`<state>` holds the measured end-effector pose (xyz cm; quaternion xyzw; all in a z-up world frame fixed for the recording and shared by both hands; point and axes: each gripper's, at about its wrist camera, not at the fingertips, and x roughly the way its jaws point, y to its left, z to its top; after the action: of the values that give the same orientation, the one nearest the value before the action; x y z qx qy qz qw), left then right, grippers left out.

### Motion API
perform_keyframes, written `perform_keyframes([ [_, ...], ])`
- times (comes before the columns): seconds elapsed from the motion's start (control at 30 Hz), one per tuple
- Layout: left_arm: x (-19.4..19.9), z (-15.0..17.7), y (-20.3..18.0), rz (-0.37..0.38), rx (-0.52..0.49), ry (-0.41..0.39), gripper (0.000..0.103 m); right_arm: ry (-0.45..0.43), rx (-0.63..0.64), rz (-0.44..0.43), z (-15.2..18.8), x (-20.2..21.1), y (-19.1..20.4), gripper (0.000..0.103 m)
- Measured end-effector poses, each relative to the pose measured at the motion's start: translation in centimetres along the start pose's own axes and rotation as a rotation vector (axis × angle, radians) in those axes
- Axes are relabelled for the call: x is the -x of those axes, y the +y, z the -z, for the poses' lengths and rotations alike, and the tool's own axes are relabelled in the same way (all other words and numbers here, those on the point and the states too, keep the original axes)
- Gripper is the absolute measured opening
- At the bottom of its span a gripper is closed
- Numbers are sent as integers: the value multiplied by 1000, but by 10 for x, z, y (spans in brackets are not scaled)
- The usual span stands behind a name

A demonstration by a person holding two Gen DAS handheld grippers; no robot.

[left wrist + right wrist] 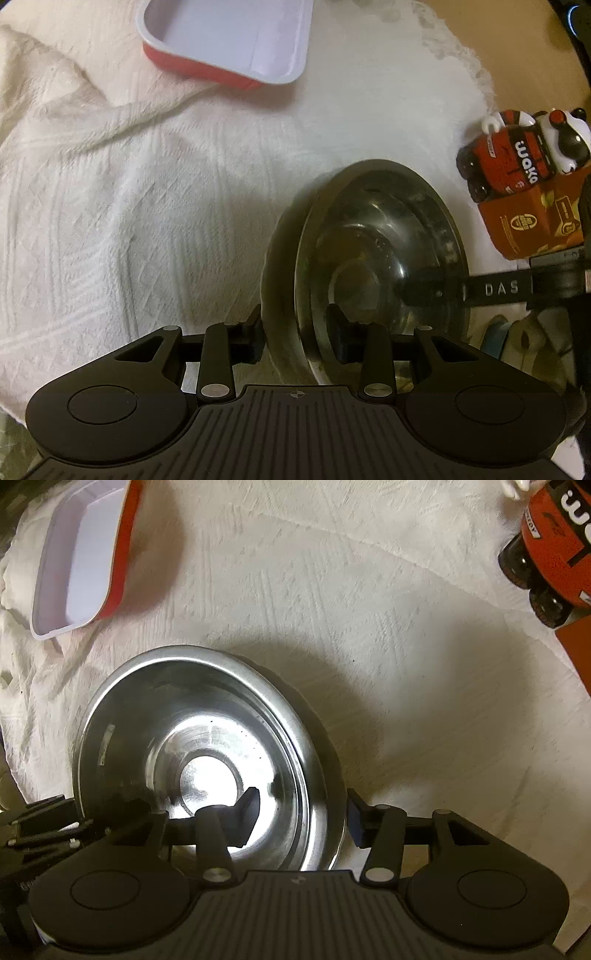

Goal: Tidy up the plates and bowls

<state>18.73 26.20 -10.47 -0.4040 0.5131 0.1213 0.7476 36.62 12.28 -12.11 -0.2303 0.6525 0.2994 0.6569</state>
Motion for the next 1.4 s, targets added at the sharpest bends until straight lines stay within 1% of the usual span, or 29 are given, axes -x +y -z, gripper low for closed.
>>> perform_keyframes([
  [0.1, -1, -6, -4, -21, -38, -14, 40, -4, -22, -6, 2, 1, -1, 53],
  [0.17, -3, -12, -4, -22, -41, -15, 41, -6, -40, -13, 4, 2, -2, 53],
  [0.3, -4, -19, -2, -11, -40, -21, 41, -10, -74, -38, 4, 1, -7, 53],
  [0.4, -6, -23, -2, -12, -54, -16, 41, -7, -103, -57, 7, 2, -12, 53],
  [0.47, -4, -25, -3, -20, -76, -16, 39, -10, -103, -62, 8, 3, -13, 53],
  [0.53, 5, -27, -6, -40, -118, -49, 36, -19, -108, -69, 10, 5, -14, 52],
  [0.6, 18, -29, -9, -66, -145, -91, 36, -49, -106, -66, 12, 11, -16, 52],
  [0.67, 33, -30, -11, -96, -156, -140, 38, -110, -101, -56, 17, 27, -17, 52],
  [0.77, 55, -32, -17, -99, -155, -222, 38, -211, -112, -60, 26, 57, -19, 52],
  [0.8, 61, -33, -20, -90, -161, -245, 38, -247, -120, -75, 31, 69, -21, 52],
  [0.87, 70, -33, -29, -49, -172, -267, 38, -333, -123, -102, 45, 95, -25, 52],
  [0.93, 74, -30, -43, 2, -200, -274, 38, -424, -111, -93, 59, 119, -28, 52],
  [1.03, 75, -23, -72, 83, -285, -256, 38, -578, -66, -25, 88, 149, -30, 52],
  [1.1, 72, -14, -95, 140, -355, -226, 38, -649, -65, 10, 107, 161, -34, 54],
  [1.2, 63, 3, -126, 191, -454, -177, 38, -721, -122, 31, 135, 169, -49, 59],
  [1.27, 55, 15, -144, 211, -509, -145, 38, -763, -179, 47, 152, 172, -63, 60],
  [1.33, 48, 25, -158, 231, -553, -115, 38, -786, -193, 82, 167, 170, -75, 60],
  [1.4, 45, 35, -168, 251, -588, -91, 38, -812, -187, 136, 179, 164, -85, 60],
])
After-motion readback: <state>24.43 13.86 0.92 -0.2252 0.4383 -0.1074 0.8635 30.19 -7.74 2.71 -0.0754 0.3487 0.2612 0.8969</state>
